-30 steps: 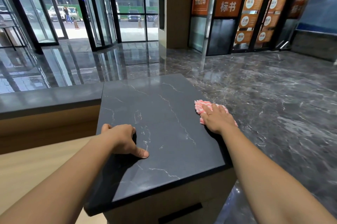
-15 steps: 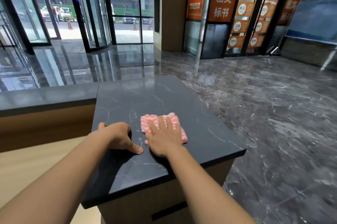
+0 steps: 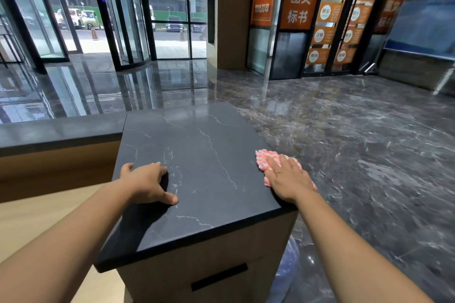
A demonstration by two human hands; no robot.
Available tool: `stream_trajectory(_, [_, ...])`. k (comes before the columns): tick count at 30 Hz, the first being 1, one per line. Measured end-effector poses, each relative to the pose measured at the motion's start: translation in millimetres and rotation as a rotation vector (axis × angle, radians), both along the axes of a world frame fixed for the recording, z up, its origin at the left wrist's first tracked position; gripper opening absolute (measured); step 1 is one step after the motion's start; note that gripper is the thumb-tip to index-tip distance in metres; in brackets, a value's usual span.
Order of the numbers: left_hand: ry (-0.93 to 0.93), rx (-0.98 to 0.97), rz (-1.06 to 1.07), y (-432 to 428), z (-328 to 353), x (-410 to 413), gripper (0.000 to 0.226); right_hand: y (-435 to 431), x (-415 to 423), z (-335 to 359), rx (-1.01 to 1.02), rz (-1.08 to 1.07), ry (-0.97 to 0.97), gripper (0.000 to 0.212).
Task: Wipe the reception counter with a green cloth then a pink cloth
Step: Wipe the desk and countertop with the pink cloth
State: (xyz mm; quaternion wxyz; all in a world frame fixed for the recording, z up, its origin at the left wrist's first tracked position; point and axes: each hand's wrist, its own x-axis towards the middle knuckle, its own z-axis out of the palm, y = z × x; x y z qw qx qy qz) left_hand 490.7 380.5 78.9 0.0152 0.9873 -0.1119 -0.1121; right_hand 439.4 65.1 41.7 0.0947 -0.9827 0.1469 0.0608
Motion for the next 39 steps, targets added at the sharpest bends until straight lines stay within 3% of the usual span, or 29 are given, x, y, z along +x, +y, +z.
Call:
stream_trajectory(3, [-0.131,-0.04,-0.043,-6,-4,-19,0.076,13,-4,1,-0.004,-0.011,0.003,0.056])
stream_trajectory(10, [-0.193,-0.062,0.004,-6,-8,-58,0.058,109,-31,0,-0.023,0.204,-0.035,0.063])
stream_trajectory(14, [-0.26,0.036,0.049,-4,-4,-67,0.044,144,-36,-1,0.01,0.356,-0.029,0.062])
stream_trajectory(17, [-0.207,0.073,0.062,-6,-6,-71,0.036,128,-38,-2,0.031,0.425,-0.044,0.056])
stream_trajectory(27, [-0.158,0.014,0.109,-6,-14,-76,0.039,-2,-57,-5,0.007,0.103,-0.081,0.051])
stream_trajectory(33, [-0.132,-0.007,0.124,-6,-15,-76,0.039,40,-63,-16,0.042,-0.027,-0.192,0.054])
stream_trajectory(39, [-0.107,-0.014,0.141,-8,-13,-74,0.039,127,-80,-23,0.118,0.127,-0.277,0.054])
